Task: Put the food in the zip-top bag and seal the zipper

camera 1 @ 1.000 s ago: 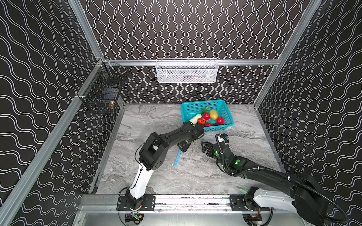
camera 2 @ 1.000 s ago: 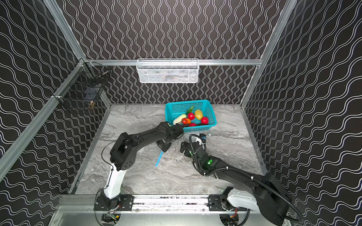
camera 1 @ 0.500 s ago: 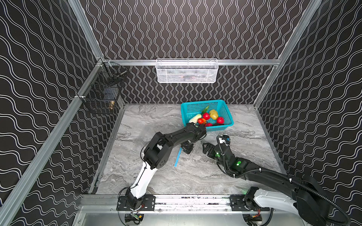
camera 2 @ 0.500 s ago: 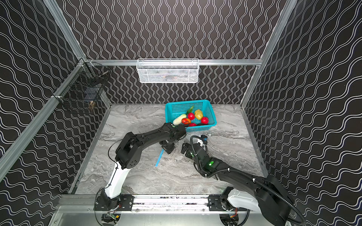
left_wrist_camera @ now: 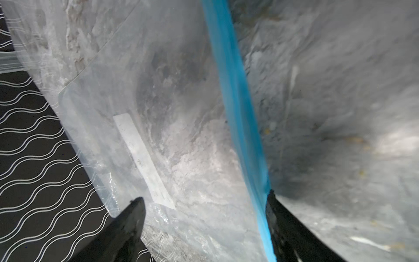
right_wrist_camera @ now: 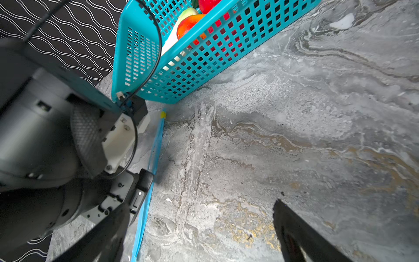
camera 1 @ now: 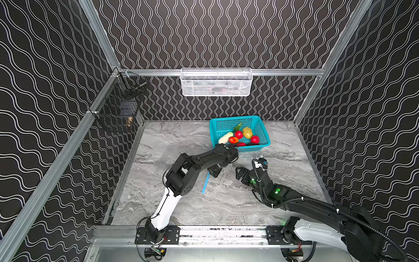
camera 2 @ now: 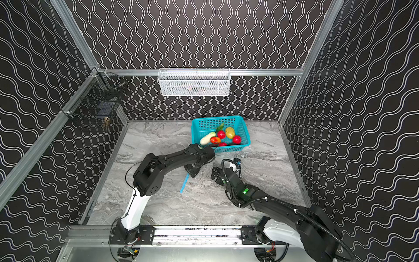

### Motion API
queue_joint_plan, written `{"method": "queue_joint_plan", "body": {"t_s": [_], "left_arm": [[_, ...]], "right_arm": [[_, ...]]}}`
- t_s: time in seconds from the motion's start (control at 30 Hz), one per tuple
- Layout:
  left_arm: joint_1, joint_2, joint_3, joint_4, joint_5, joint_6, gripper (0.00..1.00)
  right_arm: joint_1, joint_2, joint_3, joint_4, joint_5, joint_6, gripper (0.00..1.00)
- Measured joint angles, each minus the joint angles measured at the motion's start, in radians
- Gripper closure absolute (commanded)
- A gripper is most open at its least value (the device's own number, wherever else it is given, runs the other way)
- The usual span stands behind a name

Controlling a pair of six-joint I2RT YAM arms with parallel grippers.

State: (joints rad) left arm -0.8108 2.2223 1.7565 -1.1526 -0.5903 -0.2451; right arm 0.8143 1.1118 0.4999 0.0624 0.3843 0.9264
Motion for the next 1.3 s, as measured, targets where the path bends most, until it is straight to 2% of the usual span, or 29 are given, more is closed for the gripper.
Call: {"method": "queue_joint_plan", "body": {"t_s": [0.4,0.57,0.63,0.7,0.8,1.3], "left_arm": [[0.0,-0.012,-0.05,0.074,-0.068,-0.01,0.22],[0.0,-0.012,-0.077,0.099,-0.092,-0.01,0.31],[0.001,-0.012,-0.082,0.111,-0.093,-0.01,0.41],[0.002,-0.014,-0.096,0.128,-0.097,-0.01,0.67],[0.014,-0.033,-0.135,0.158,-0.092,0.007,1.0],[0.04,0.024,-0.128,0.176,-0.198,0.0,1.0]], "right_arm": [[0.0,-0.025,-0.016,0.018,-0.005,-0.003,0.01],[0.0,-0.043,-0.028,0.019,-0.005,-0.003,0.01],[0.0,-0.048,-0.033,0.021,-0.005,-0.007,0.01],[0.0,-0.05,-0.038,0.028,-0.005,-0.018,0.01],[0.0,-0.053,-0.038,0.031,-0.006,-0.023,0.01],[0.0,-0.068,-0.042,0.067,-0.034,-0.056,0.01]]}}
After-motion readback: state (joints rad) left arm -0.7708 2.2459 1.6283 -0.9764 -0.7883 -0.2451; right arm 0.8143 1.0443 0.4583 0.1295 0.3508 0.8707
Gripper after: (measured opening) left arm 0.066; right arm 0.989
